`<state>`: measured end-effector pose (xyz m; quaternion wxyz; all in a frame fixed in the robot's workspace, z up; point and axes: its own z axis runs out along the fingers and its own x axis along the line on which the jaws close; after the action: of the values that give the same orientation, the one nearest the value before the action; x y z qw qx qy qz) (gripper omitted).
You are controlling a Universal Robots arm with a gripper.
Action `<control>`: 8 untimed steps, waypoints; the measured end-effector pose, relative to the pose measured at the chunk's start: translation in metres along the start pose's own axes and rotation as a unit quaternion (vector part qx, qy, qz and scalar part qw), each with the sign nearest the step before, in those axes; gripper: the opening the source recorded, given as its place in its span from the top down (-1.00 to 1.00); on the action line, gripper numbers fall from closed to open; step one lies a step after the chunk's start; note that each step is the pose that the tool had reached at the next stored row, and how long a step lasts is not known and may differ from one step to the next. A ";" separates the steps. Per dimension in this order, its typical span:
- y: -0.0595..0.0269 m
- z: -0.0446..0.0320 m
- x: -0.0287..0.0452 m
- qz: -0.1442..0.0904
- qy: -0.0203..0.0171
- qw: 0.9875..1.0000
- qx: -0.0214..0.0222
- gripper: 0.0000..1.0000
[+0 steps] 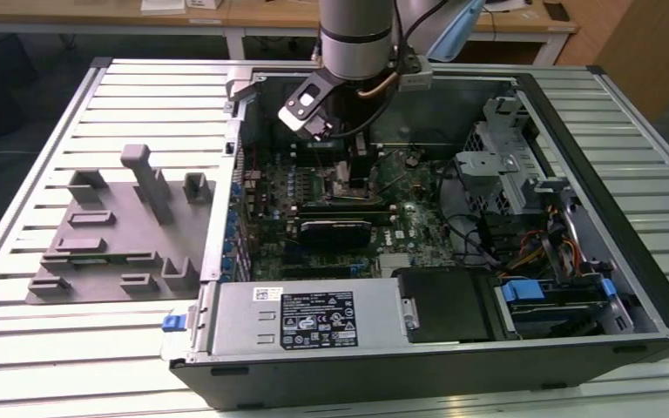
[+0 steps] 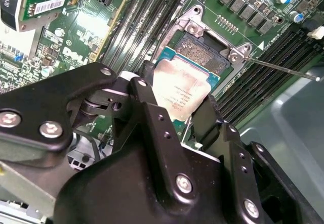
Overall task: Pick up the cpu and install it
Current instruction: 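Place the cpu into insertion slot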
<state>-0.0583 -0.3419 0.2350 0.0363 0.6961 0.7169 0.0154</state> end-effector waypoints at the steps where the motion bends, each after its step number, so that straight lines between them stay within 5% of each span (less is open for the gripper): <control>1: 0.0000 0.0006 0.0005 0.000 0.000 1.000 0.000 -0.09; 5: 0.0000 0.0036 0.0026 0.000 -0.004 1.000 0.001 -0.09; 8: 0.0002 0.0066 0.0040 -0.001 -0.010 1.000 0.003 -0.09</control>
<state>-0.0578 -0.3381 0.2283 0.0415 0.6957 0.7171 0.0061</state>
